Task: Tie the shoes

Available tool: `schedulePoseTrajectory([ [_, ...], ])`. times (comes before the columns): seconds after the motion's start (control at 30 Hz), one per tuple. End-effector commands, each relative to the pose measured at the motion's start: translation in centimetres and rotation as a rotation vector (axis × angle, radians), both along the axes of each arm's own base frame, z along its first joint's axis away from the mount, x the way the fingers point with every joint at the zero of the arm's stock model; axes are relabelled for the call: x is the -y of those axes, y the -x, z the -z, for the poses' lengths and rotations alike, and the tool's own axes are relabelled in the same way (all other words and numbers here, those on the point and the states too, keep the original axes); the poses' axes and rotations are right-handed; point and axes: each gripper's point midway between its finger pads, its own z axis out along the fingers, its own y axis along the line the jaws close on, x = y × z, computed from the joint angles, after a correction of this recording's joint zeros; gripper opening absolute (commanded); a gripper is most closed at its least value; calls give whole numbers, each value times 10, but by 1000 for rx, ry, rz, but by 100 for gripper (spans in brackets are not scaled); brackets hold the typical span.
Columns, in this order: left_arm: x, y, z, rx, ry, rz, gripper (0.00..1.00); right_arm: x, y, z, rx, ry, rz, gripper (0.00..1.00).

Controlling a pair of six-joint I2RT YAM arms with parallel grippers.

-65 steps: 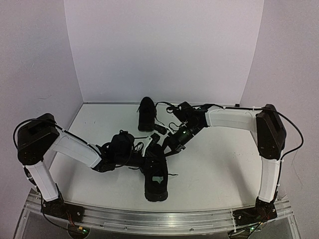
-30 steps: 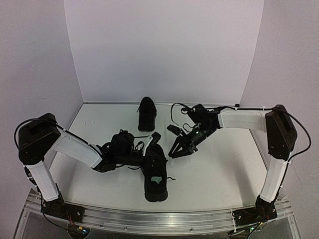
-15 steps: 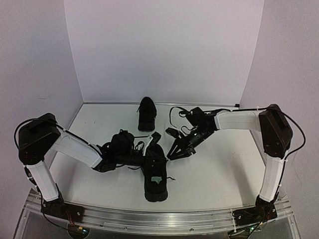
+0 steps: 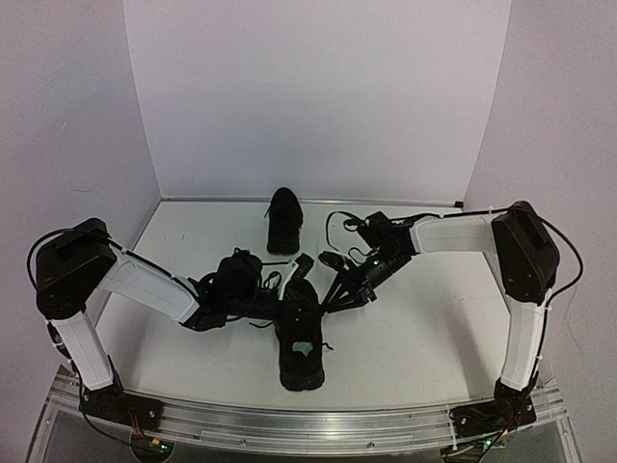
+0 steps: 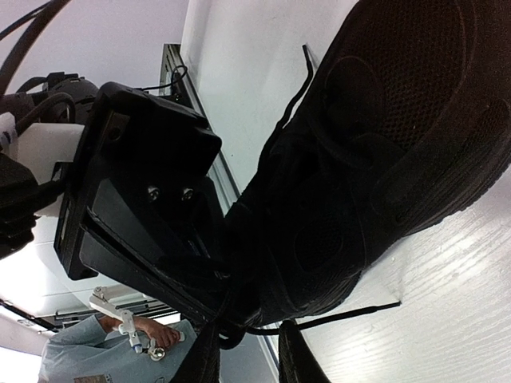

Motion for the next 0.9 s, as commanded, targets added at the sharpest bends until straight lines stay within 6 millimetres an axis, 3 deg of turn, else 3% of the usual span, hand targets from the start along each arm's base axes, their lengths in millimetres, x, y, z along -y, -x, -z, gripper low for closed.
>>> schedulePoseTrajectory([
  [0.0, 12, -4, -20, 50, 47, 26, 0, -10, -3, -13, 18, -69, -31, 22],
  [0.5, 11, -8, -23, 69, 46, 12, 3, -14, 2, -19, 16, -88, -47, 0],
  [0.7, 3, -8, -27, 78, 17, -1, 19, -15, -3, -23, 50, -79, -38, 0],
  [0.87, -11, -3, -37, 104, -20, -2, 25, -18, -8, -30, 86, -85, -34, 0],
])
